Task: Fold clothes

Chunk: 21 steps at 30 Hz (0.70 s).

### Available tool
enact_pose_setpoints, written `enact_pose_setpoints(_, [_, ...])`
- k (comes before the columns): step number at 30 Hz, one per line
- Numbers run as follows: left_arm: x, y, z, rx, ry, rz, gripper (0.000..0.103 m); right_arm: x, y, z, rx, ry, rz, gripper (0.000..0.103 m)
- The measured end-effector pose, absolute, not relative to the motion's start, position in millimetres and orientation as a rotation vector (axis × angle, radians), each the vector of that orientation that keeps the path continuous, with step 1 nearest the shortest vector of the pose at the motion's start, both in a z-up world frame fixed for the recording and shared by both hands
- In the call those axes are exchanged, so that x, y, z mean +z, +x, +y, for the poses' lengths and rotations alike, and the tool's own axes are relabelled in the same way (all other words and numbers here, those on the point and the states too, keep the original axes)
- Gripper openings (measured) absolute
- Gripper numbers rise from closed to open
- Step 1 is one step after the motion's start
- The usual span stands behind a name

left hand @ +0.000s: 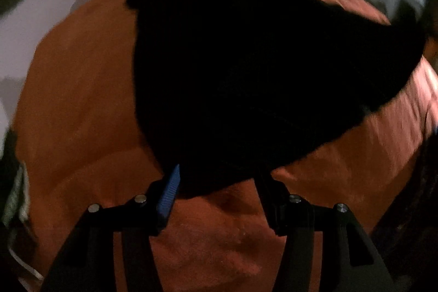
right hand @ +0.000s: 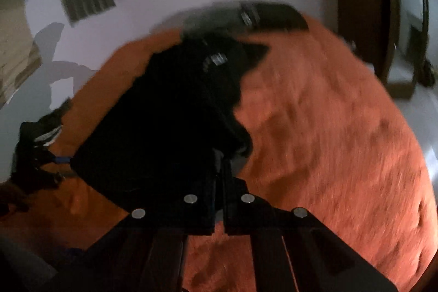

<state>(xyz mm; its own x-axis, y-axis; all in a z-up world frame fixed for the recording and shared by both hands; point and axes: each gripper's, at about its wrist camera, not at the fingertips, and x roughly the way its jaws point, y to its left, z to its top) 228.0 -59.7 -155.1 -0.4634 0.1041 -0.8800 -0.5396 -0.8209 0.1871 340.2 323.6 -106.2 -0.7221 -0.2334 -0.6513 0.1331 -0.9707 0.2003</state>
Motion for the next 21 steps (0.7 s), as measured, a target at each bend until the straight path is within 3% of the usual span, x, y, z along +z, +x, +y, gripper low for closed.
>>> enact_pose_setpoints(8, [-146, 229, -31, 2.361, -1.198, 0.768, 0.057, -105, 343, 304, -2.674, 1.077, -0.169, 0.003])
enact_pose_setpoints(17, [-182, 205, -45, 2.395, -1.233, 0.903, 0.057, -116, 330, 315, -2.656, 1.149, -0.263, 0.003])
enact_pose_setpoints(18, [-179, 204, -48, 2.422, -1.217, 0.884, 0.048, -116, 330, 317, -2.661, 1.151, -0.269, 0.003])
enact_pose_setpoints(19, [-176, 203, -51, 2.449, -1.2, 0.865, 0.026, -116, 329, 320, -2.666, 1.15, -0.272, 0.003])
enact_pose_setpoints(21, [-171, 201, -56, 2.501, -1.166, 0.825, 0.007, -116, 328, 325, -2.678, 1.15, -0.278, 0.003])
